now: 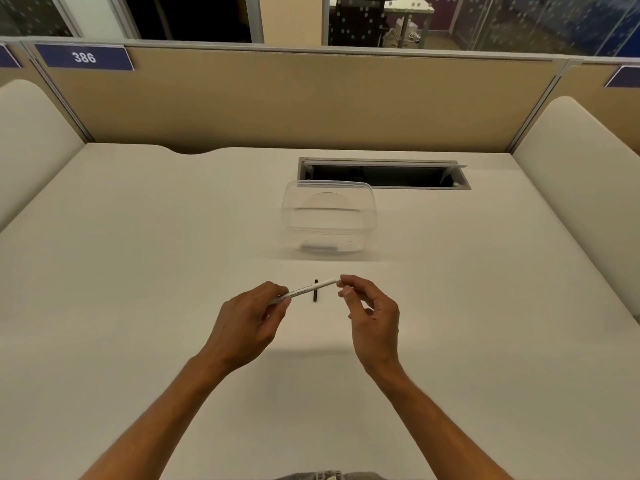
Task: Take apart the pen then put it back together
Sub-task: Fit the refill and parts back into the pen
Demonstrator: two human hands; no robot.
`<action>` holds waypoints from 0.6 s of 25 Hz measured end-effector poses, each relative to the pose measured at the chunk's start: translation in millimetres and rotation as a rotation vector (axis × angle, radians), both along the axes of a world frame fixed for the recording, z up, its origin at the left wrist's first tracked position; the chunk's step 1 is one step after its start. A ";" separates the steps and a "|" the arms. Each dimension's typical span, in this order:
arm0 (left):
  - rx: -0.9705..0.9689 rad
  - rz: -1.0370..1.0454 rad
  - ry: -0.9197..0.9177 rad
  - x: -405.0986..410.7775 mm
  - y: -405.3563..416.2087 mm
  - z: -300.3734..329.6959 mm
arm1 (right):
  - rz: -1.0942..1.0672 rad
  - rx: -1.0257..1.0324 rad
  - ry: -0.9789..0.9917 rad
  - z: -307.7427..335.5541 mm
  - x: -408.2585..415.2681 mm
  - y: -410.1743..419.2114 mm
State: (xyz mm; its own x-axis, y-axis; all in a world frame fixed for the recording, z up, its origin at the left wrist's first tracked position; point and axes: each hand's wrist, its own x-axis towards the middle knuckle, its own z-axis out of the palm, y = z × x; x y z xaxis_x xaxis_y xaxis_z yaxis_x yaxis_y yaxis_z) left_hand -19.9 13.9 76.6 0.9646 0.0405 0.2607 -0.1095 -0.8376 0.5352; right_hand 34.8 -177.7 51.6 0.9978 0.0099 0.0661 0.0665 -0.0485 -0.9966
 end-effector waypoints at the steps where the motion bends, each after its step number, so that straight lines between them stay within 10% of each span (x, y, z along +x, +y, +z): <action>1: -0.007 0.001 0.003 0.3 1.4 -2.1 | -0.022 0.000 0.023 -5.1 5.0 1.2; 15: -0.027 0.012 0.025 13.5 15.7 -11.5 | 0.046 -0.834 -0.093 -72.2 51.9 40.7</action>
